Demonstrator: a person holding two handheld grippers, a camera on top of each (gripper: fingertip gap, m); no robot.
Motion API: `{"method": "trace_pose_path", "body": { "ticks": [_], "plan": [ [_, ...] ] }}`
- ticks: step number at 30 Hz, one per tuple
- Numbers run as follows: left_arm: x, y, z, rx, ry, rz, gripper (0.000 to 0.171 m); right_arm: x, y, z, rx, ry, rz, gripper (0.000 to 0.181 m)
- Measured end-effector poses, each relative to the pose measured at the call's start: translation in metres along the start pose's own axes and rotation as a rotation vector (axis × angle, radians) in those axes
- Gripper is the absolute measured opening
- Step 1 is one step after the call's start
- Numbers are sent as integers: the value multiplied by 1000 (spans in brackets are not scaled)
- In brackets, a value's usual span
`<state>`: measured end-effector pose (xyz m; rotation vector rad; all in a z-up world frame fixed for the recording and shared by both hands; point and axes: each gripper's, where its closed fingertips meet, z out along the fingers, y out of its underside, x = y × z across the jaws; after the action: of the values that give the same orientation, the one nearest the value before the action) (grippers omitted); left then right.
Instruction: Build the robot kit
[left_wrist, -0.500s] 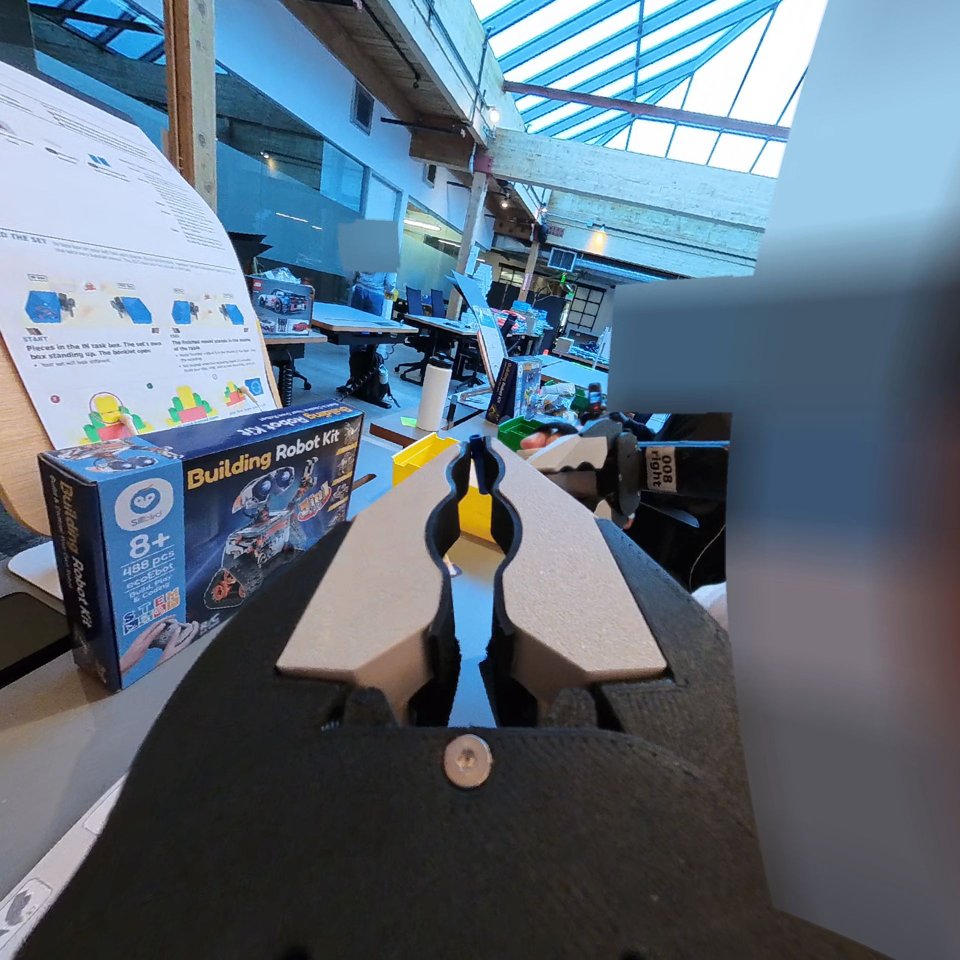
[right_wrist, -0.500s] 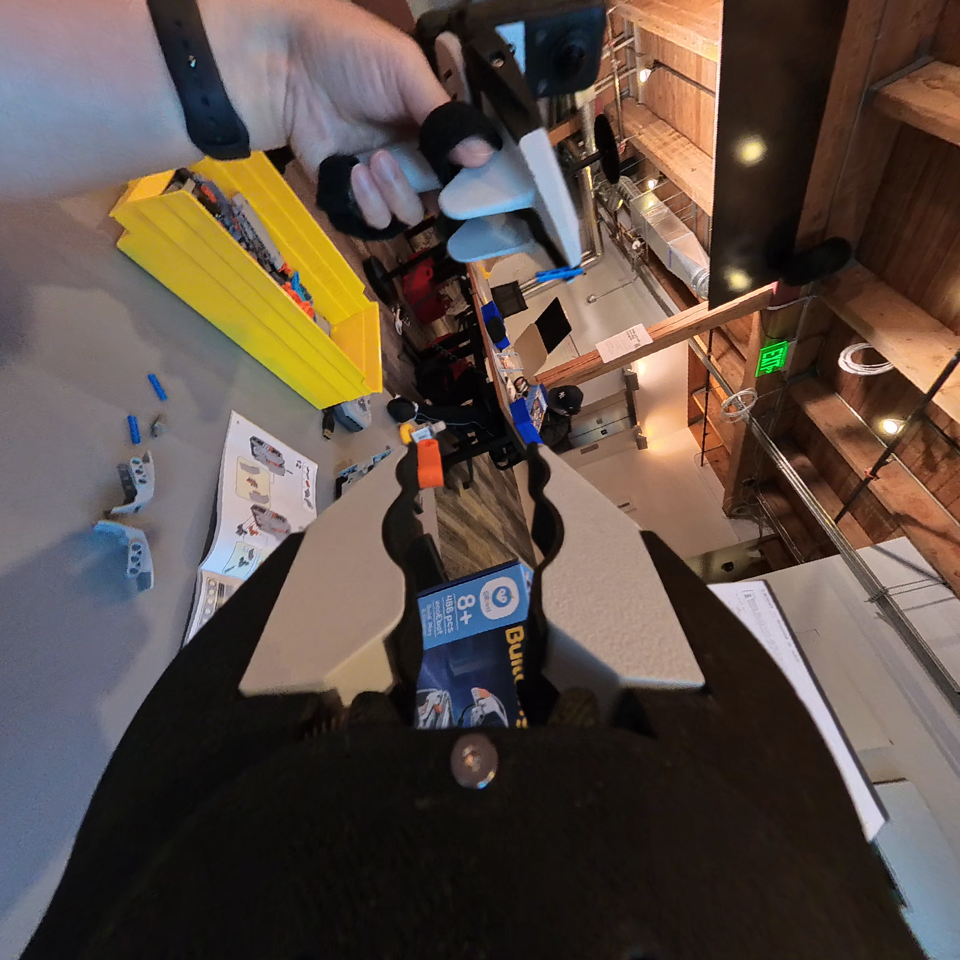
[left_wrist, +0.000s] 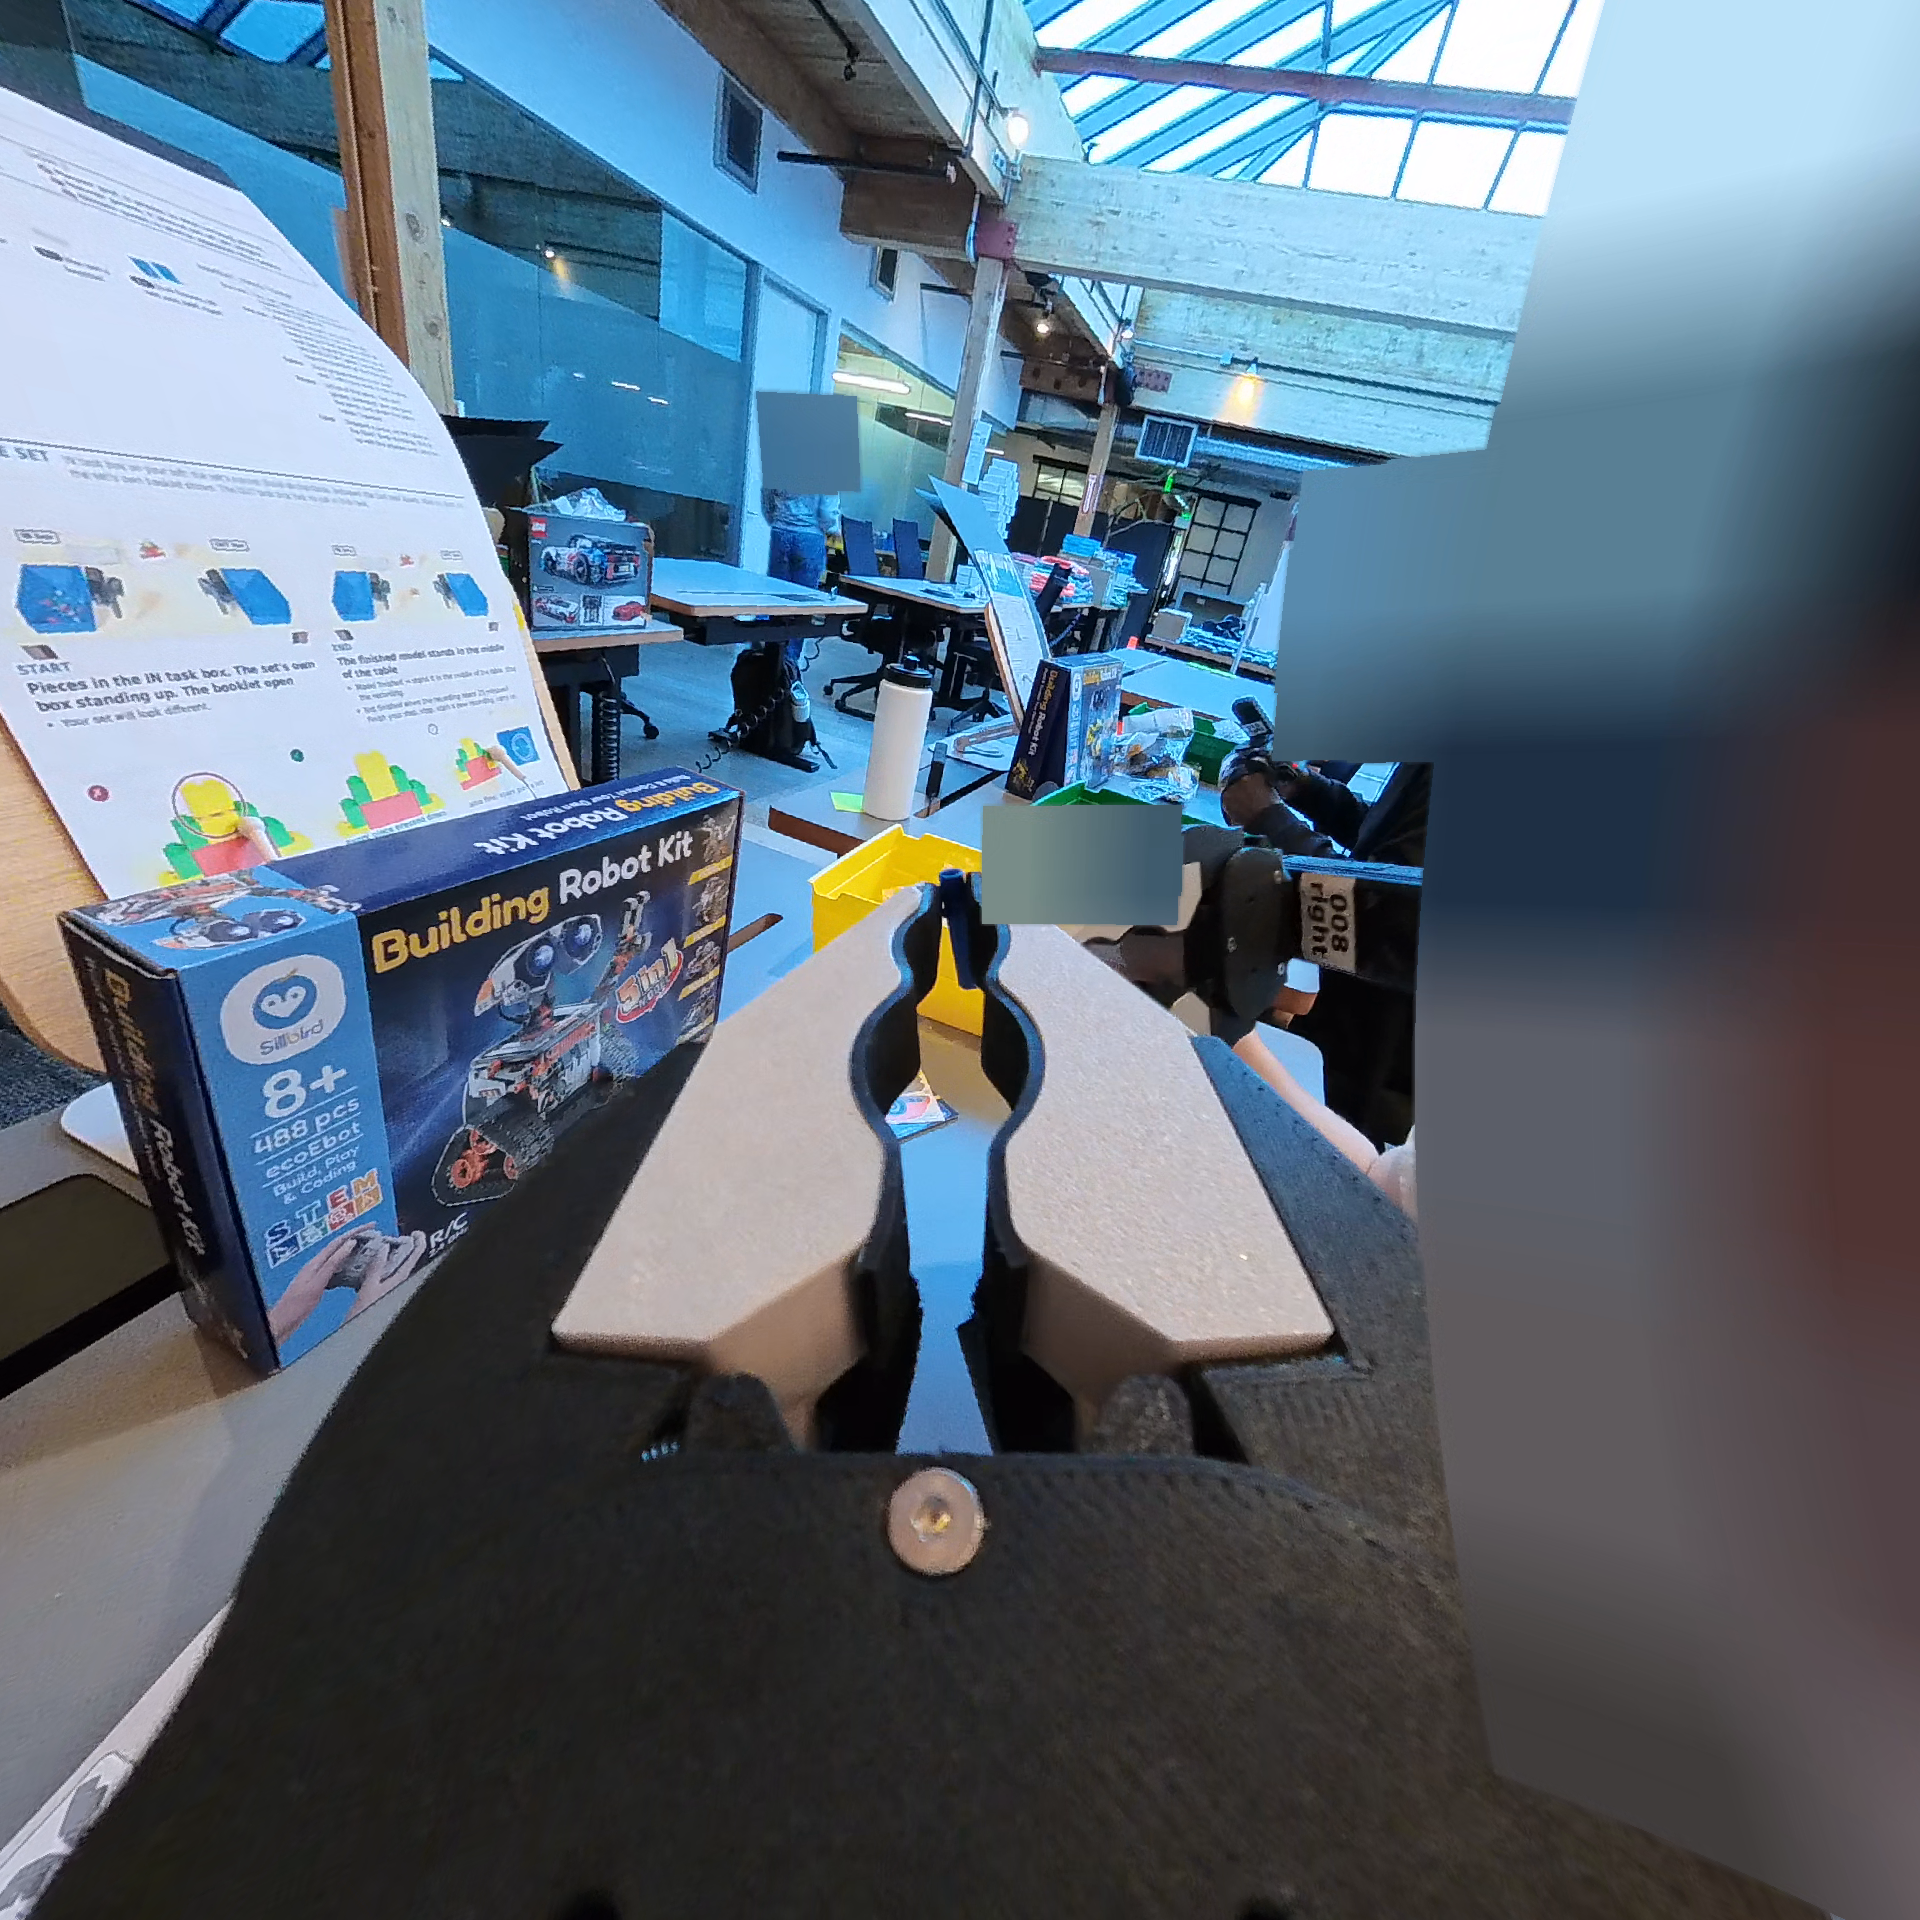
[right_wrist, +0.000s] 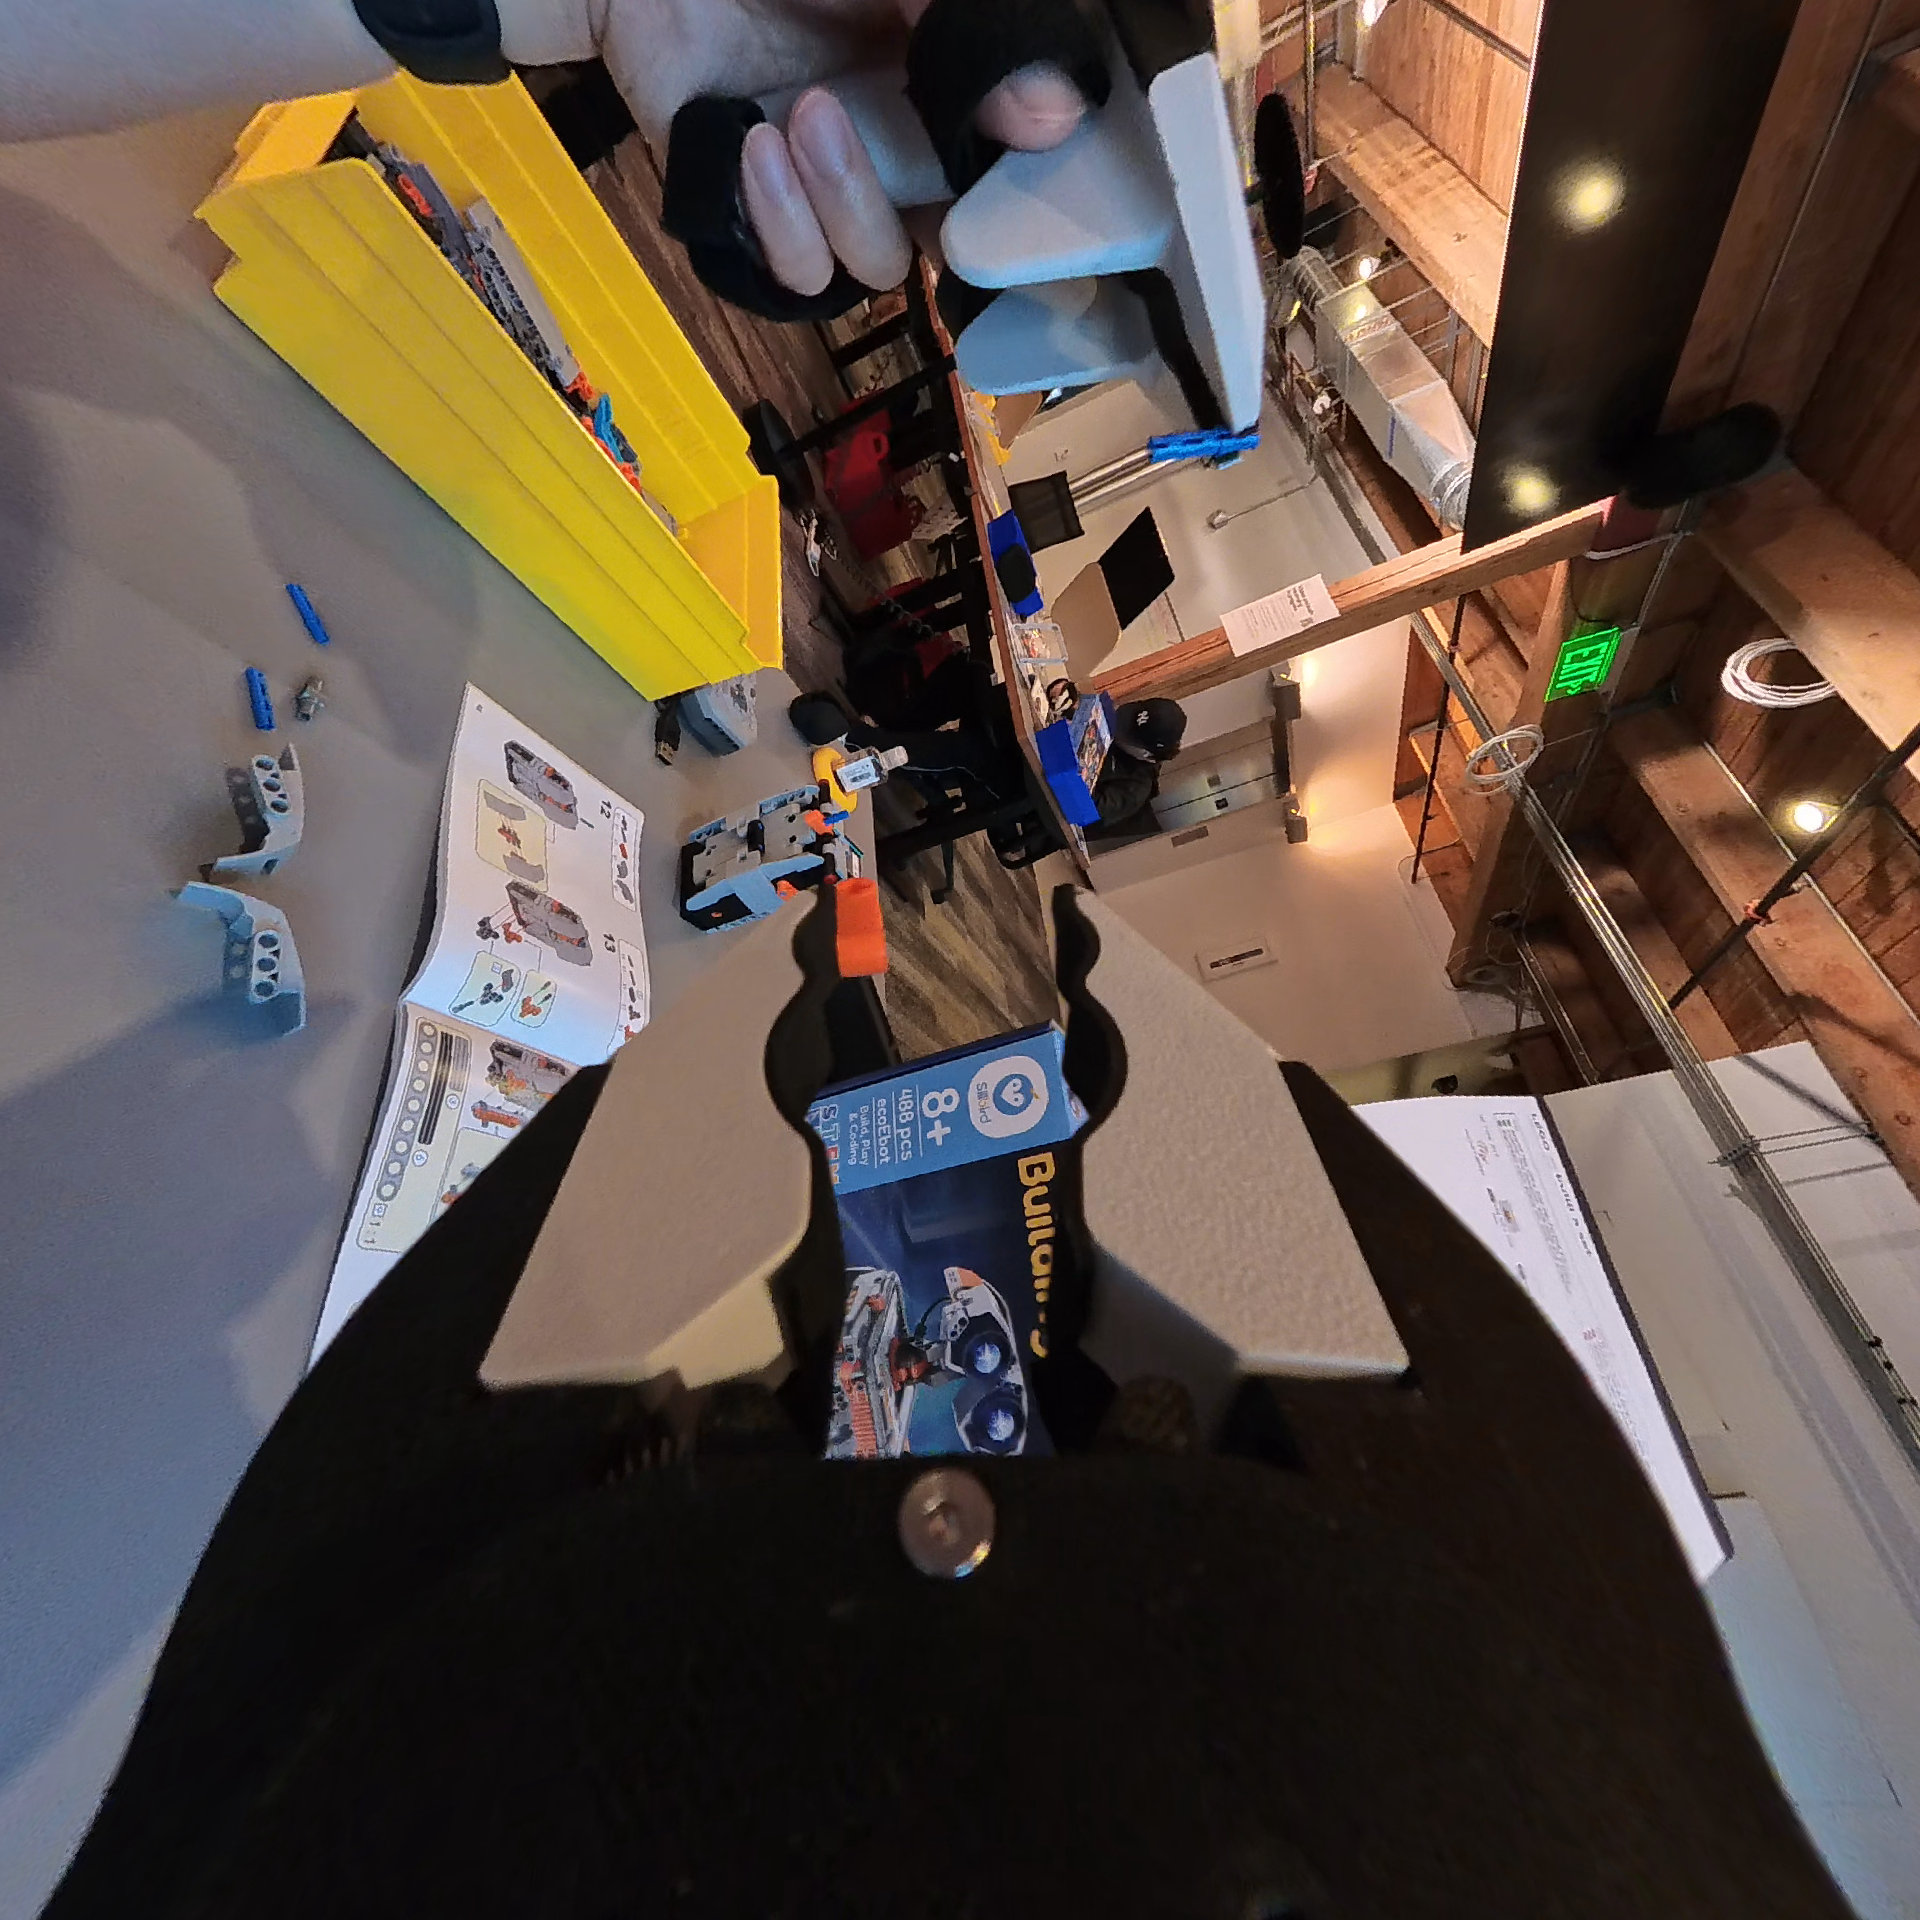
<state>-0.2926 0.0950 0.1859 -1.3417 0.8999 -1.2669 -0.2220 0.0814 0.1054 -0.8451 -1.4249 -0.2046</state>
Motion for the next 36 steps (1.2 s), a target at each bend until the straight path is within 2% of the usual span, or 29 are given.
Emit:
{"method": "trace_pose_path", "body": {
  "ticks": [14, 24, 36],
  "plan": [
    [-12, -4, -14, 20, -58, 2, 2, -8, -1, 6, 4, -22, -13, 40],
    [-29, 0, -26, 15, -52, -51, 2, -18, 2, 21, -28, -35, -45, 39],
    [-32, -4, -37, 37, -67, -47, 2, -26, 11, 31, -68, -56, -61, 39]
  ]
}}
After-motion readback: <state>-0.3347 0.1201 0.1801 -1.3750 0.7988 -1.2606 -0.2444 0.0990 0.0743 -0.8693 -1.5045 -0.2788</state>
